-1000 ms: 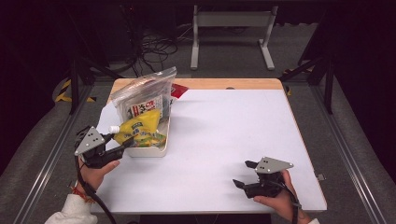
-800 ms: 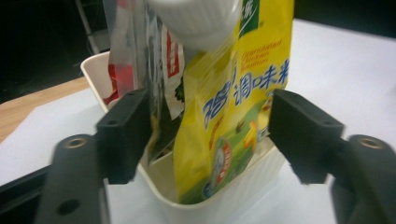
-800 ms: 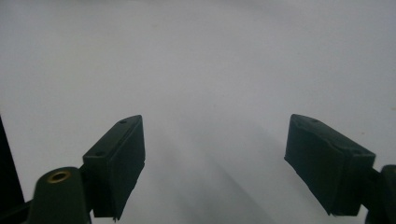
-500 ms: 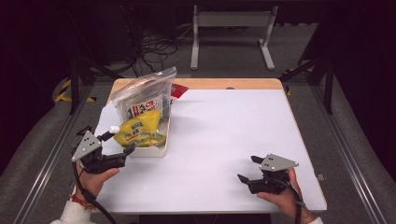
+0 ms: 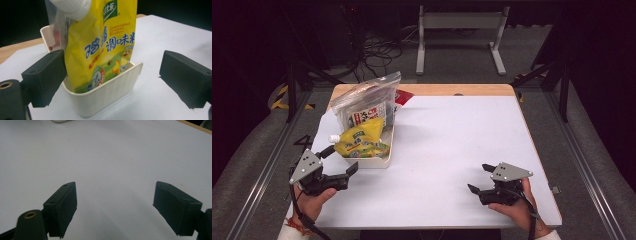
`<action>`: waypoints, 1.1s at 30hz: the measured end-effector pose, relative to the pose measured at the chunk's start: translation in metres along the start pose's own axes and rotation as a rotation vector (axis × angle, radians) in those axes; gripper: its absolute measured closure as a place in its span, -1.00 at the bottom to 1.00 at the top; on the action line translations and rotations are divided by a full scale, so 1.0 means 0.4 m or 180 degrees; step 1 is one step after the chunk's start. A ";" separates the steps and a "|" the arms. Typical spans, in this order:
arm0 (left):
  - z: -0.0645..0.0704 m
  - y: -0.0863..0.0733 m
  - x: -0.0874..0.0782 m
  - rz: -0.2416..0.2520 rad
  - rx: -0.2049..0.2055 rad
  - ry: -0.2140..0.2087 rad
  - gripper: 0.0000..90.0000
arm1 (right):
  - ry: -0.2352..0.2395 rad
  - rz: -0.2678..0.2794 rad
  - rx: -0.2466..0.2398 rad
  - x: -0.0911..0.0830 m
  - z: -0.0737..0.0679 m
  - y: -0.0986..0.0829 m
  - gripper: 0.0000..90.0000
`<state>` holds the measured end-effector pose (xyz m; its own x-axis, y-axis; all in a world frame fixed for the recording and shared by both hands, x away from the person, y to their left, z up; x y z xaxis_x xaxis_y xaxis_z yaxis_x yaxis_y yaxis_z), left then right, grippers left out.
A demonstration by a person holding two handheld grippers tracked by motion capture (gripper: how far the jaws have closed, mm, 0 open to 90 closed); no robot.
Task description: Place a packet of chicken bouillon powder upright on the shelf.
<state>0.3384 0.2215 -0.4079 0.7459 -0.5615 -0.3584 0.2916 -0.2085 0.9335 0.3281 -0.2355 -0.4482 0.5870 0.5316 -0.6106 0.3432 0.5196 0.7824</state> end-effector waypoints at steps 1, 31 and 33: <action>0.002 0.000 -0.001 -0.0002 0.0005 0.0006 -0.83 | -0.0003 -0.0002 -0.0003 -0.001 -0.001 0.000 -0.58; 0.060 -0.026 -0.015 -0.0096 0.0186 -0.0085 -0.78 | 0.0003 -0.0007 0.0018 -0.005 0.002 -0.004 -0.59; 0.068 -0.027 -0.007 -0.0126 0.0226 -0.0122 -0.78 | 0.0000 -0.0003 0.0021 -0.006 0.002 -0.004 -0.59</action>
<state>0.3167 0.2036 -0.4168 0.7108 -0.5816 -0.3956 0.2762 -0.2864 0.9174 0.3268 -0.2383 -0.4477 0.5867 0.5310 -0.6114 0.3487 0.5157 0.7826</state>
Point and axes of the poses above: each handheld gripper's, and its own axes: x roughly forward along the jaws, y roughly out of its top, z roughly to its right, the point moved 4 cm from there along x, roughly forward along the jaws, and after that the axes turned 3 degrees about -z, right-handed, at the moved point
